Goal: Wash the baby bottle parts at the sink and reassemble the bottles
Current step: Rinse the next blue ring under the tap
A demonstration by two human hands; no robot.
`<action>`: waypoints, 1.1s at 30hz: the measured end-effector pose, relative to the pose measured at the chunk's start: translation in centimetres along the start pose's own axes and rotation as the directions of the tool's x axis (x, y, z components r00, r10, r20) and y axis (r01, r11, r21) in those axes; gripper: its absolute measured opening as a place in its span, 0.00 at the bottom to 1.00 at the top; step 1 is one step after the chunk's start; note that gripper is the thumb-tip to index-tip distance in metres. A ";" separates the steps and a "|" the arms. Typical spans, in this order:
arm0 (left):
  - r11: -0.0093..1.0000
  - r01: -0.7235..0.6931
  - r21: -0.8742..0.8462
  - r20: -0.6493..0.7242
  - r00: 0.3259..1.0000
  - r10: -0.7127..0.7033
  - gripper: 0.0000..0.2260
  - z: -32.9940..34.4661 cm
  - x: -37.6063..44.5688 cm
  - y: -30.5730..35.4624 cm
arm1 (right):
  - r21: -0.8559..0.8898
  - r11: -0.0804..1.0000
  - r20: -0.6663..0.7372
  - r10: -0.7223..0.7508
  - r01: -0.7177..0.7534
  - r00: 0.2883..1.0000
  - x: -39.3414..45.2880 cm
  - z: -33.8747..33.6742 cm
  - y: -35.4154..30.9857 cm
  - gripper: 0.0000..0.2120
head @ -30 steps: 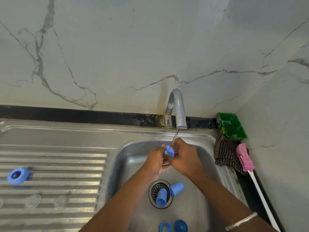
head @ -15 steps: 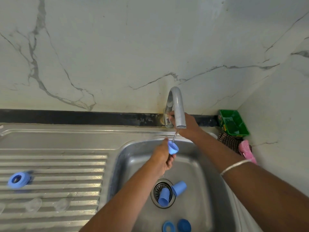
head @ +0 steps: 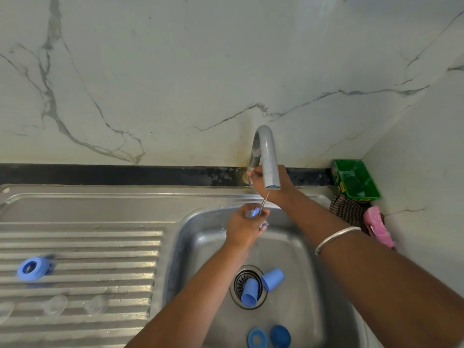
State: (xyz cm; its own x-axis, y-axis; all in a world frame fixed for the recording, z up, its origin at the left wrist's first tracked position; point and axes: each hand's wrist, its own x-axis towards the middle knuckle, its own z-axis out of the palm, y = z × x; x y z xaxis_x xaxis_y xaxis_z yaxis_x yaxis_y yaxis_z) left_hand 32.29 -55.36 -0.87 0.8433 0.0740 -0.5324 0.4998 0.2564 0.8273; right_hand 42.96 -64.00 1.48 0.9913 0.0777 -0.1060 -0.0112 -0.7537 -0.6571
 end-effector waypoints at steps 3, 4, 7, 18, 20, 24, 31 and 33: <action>0.918 -0.230 0.321 -0.027 0.967 0.252 0.04 -0.5 -0.3 -0.7 | -0.102 0.995 0.032 0.000 0.003 0.999 -0.6 -0.8 -0.1 0.12; 0.875 -0.279 0.396 -0.012 0.951 0.309 0.04 -0.8 -0.6 -0.8 | -0.116 0.993 0.030 0.007 -0.004 1.000 -0.8 -1.0 -0.2 0.13; 0.765 -0.310 0.565 0.028 0.933 0.358 0.19 -1.4 -2.0 -0.9 | -0.122 0.992 0.020 0.021 -0.019 1.000 -1.5 -1.2 -0.4 0.08; 0.615 -0.241 0.751 0.015 0.937 0.350 0.10 -3.0 -6.7 -3.3 | 0.330 0.923 -0.028 0.220 -0.199 0.975 -10.5 0.8 5.2 0.15; 0.588 -0.196 0.785 0.003 0.950 0.312 0.11 -2.9 -7.7 -4.4 | 0.263 0.942 0.026 0.211 -0.210 0.977 -13.8 1.2 7.6 0.15; 0.547 -0.154 0.823 -0.011 0.958 0.286 0.21 -2.3 -9.9 -6.1 | 0.140 0.962 0.108 0.219 -0.233 0.970 -18.6 1.6 10.7 0.08; 0.280 -0.285 0.917 0.150 0.895 0.419 0.17 -1.6 -12.6 -9.1 | 0.158 0.977 0.014 0.139 -0.140 0.990 -22.8 0.1 11.6 0.09; 0.141 -0.234 0.962 0.171 0.919 0.356 0.17 -1.8 -12.8 -9.4 | 0.158 0.981 0.016 0.110 -0.111 0.994 -23.0 -0.5 12.3 0.07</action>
State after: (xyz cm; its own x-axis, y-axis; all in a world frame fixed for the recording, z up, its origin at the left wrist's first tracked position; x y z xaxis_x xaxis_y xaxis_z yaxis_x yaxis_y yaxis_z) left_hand 16.48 -56.96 -2.15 0.9864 -0.0056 -0.1641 0.0635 -0.9085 0.4131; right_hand 20.04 -75.40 -3.81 0.9818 0.0050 -0.1897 -0.1418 -0.6447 -0.7511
